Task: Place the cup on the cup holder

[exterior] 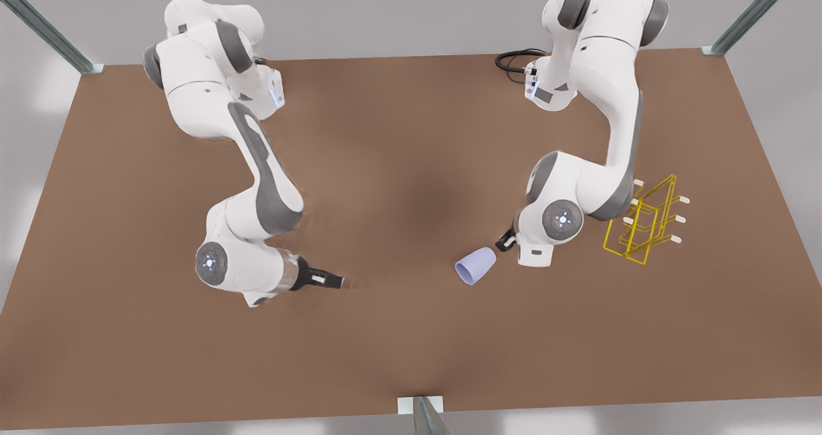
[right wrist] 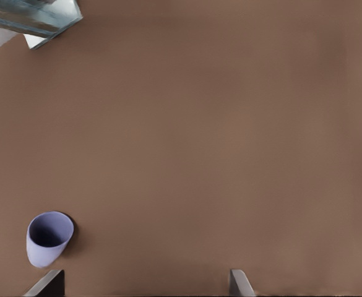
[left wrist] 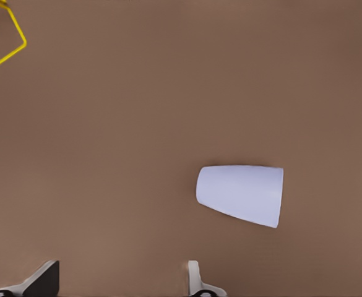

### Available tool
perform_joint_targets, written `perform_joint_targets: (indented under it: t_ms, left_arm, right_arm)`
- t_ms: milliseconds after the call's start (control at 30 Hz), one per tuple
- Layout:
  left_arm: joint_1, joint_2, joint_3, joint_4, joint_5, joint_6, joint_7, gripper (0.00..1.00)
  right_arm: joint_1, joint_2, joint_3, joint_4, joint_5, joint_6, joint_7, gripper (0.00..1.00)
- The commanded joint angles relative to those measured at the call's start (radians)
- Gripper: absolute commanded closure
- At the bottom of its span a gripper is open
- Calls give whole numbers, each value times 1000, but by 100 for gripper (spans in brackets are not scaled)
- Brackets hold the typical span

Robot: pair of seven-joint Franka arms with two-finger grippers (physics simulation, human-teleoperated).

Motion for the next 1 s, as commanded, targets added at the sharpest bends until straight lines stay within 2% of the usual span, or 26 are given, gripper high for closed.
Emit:
perform_joint_targets:
  t_ms: [0, 33, 67, 133, 200, 267, 333, 400, 433, 500, 567, 967]
  left_arm:
    - [0, 19, -1, 9, -15, 316, -1812, 0]
    - [-4, 40, -7, 8, -15, 434, -1925, 0]
    - [-4, 51, -10, -2, -59, 485, -1946, 0]
    - [-7, 71, -8, -2, -104, 494, -2028, 0]
    - [-38, 112, -8, 11, -104, 490, -2046, 0]
    - [-46, 147, -8, 12, -104, 494, -2124, 0]
    - [-36, 138, -8, -5, -101, 514, -2127, 0]
    - [-44, 120, -10, -51, -90, 520, -2112, 0]
    - [-41, 106, -10, -84, -90, 540, -2077, 0]
    - [-44, 59, -10, -131, -93, 517, -1740, 0]
    - [-44, 60, -12, -135, -93, 507, -1520, 0]
    - [-43, 146, -10, -137, -118, 543, -1618, 0]
  right_arm:
    - [-118, -236, 51, -185, -296, -137, -365, 0]
    - [-177, -312, 90, -295, -385, -129, -500, 0]
    - [-200, -357, 25, -287, -365, -160, -649, 0]
    - [-192, -366, -1, -313, -358, -176, -615, 0]
    - [-200, -492, -7, -505, -342, -80, -615, 0]
    - [-203, -478, -5, -471, -345, -87, -618, 0]
    - [-197, -423, -2, -393, -342, -91, -614, 0]
    - [-194, -421, -1, -385, -342, -87, -611, 0]
    - [-194, -407, 1, -361, -344, -89, -612, 0]
    - [-192, -320, 8, -229, -339, -202, -612, 0]
    - [-194, -317, 7, -229, -341, -158, -608, 0]
    - [-194, -306, 7, -224, -338, -130, -609, 0]
